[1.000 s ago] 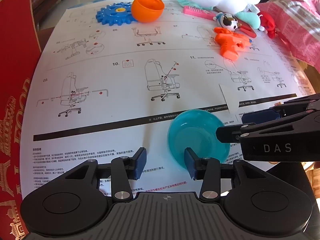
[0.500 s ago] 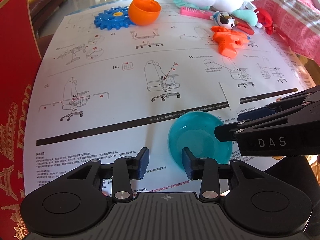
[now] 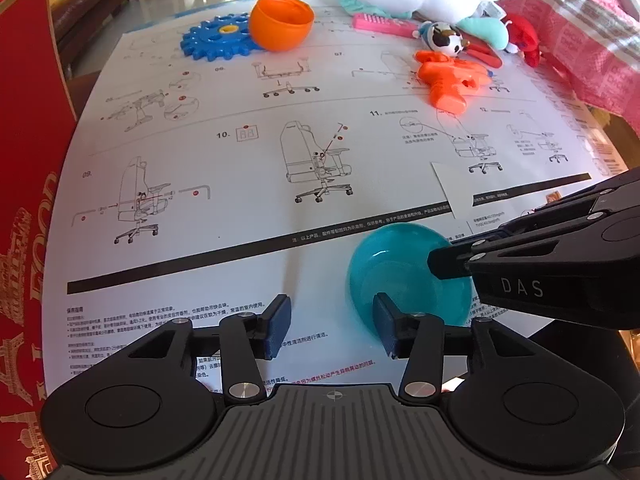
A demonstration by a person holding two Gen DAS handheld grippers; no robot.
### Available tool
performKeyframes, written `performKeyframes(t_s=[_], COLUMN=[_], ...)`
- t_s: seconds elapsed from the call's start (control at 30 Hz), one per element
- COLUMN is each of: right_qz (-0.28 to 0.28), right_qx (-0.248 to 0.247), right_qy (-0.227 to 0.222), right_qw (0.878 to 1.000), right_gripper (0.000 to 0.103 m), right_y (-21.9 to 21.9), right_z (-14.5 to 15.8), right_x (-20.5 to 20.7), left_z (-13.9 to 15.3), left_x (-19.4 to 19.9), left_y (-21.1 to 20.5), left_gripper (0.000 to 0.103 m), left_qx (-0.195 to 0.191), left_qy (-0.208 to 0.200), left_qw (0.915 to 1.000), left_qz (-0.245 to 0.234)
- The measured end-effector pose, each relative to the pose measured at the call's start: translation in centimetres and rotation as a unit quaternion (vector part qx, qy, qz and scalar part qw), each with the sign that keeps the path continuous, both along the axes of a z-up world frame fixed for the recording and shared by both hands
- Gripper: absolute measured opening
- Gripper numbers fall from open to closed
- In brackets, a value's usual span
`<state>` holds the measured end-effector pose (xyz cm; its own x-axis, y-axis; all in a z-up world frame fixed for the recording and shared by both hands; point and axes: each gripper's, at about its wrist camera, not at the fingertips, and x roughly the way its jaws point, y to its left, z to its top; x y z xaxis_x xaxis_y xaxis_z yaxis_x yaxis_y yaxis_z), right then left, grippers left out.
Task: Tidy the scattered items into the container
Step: 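Close both grippers on the rim of the teal bowl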
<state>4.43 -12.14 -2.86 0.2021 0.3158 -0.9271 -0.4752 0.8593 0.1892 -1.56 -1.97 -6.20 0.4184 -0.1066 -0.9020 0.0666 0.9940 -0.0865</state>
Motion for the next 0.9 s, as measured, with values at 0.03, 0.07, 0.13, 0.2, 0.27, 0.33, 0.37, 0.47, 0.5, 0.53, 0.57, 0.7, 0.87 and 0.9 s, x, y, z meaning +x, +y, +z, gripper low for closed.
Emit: performKeyframes(t_s=[0.03, 0.07, 0.13, 0.2, 0.27, 0.33, 0.37, 0.47, 0.5, 0.53, 0.57, 0.7, 0.87, 0.9], right_qz=[0.005, 0.009, 0.007, 0.004, 0.003, 0.004, 0.007, 0.018, 0.019, 0.018, 0.016, 0.013, 0.013, 0.013], right_qx=[-0.003, -0.006, -0.007, -0.007, -0.007, -0.001, 0.002, -0.007, -0.008, -0.006, -0.005, -0.002, 0.004, 0.005], right_qy=[-0.005, -0.010, -0.011, -0.009, -0.008, -0.005, -0.004, -0.017, -0.018, -0.017, -0.015, -0.014, -0.014, -0.015], right_qw=[1.000, 1.000, 1.000, 1.000, 1.000, 1.000, 1.000, 1.000, 1.000, 1.000, 1.000, 1.000, 1.000, 1.000], right_gripper=[0.003, 0.003, 0.003, 0.003, 0.003, 0.003, 0.003, 0.004, 0.004, 0.004, 0.004, 0.004, 0.004, 0.004], right_y=[0.2, 0.3, 0.3, 0.3, 0.3, 0.4, 0.6, 1.2, 1.2, 1.1, 1.0, 0.9, 0.9, 0.9], right_z=[0.1, 0.2, 0.2, 0.1, 0.0, 0.1, 0.1, 0.3, 0.4, 0.4, 0.3, 0.4, 0.7, 0.7], right_x=[-0.1, -0.2, -0.1, 0.0, 0.0, -0.1, -0.2, -0.6, -0.6, -0.6, -0.5, -0.6, -0.7, -0.8], left_z=[0.0, 0.0, 0.0, 0.0, 0.0, 0.2, 0.2, 0.1, 0.1, 0.1, 0.1, 0.1, 0.5, 0.5], left_x=[0.0, 0.0, 0.0, 0.0, 0.0, 0.0, 0.1, -0.2, -0.2, -0.2, -0.2, -0.2, -0.3, -0.4], left_y=[-0.1, -0.1, -0.2, 0.0, 0.0, 0.2, 0.3, -0.2, -0.3, -0.3, -0.2, 0.2, 0.7, 0.8], left_gripper=[0.059, 0.059, 0.059, 0.058, 0.042, 0.016, 0.005, 0.004, 0.004, 0.004, 0.004, 0.003, 0.003, 0.003], left_qx=[0.002, 0.003, 0.003, -0.001, 0.003, -0.007, -0.028, -0.010, -0.006, -0.006, -0.008, -0.026, -0.035, -0.038], left_qy=[-0.001, -0.001, -0.001, 0.000, 0.001, 0.005, 0.016, 0.014, 0.013, 0.013, 0.014, 0.018, 0.015, 0.015], left_qw=[1.0000, 1.0000, 1.0000, 1.0000, 1.0000, 1.0000, 0.9995, 0.9998, 0.9999, 0.9999, 0.9999, 0.9994, 0.9991, 0.9990], left_qz=[-0.002, -0.003, -0.003, 0.000, 0.003, 0.003, 0.006, 0.003, 0.001, 0.000, 0.001, 0.010, 0.016, 0.018])
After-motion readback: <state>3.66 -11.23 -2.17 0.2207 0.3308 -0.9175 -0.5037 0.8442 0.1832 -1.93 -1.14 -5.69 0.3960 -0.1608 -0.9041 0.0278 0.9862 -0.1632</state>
